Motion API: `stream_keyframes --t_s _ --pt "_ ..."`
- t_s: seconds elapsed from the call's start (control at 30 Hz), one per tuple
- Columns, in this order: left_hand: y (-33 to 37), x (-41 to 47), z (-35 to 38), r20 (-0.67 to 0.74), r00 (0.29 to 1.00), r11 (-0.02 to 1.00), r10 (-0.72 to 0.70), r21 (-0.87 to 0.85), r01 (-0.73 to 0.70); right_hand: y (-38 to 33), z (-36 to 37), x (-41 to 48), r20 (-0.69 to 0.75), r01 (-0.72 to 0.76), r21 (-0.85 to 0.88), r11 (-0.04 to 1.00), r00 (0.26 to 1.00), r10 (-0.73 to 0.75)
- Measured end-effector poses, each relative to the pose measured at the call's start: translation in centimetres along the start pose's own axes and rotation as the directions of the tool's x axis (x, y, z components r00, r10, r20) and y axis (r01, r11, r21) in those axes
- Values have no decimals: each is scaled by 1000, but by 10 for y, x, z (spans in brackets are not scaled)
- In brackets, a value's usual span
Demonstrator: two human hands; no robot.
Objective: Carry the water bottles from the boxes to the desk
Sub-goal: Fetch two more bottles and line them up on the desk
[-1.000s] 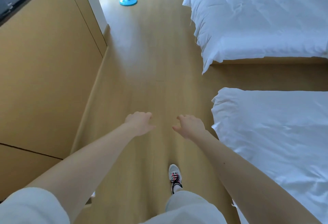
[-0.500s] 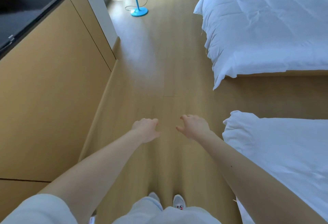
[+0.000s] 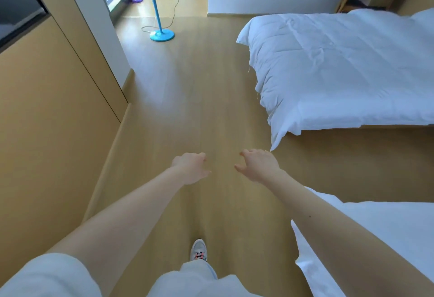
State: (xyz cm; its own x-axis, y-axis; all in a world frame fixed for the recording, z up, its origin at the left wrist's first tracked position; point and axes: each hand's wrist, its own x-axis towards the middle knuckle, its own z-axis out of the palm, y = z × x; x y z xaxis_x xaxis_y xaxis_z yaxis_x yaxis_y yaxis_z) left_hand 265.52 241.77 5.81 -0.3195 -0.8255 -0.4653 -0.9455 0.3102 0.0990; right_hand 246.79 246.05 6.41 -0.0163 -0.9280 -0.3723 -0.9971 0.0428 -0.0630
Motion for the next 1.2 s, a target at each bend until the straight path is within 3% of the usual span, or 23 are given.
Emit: stream_keyframes --t_s 0.23,0.53,0.93,1.2 --pt "-49 108 -62 -2 999 999 34 20 -34 -11 -46 110 10 -51 7 999 999 51" --pt "-56 215 -112 29 999 999 45 8 -45 15 -80 221 53 -54 12 998 997 53" --pt "3 381 -217 7 999 997 -45 -59 45 113 -171 402 18 57 36 998 998 -58" --pt "28 456 -252 27 997 996 -73 -57 74 158 -201 470 26 66 72 995 997 -68"
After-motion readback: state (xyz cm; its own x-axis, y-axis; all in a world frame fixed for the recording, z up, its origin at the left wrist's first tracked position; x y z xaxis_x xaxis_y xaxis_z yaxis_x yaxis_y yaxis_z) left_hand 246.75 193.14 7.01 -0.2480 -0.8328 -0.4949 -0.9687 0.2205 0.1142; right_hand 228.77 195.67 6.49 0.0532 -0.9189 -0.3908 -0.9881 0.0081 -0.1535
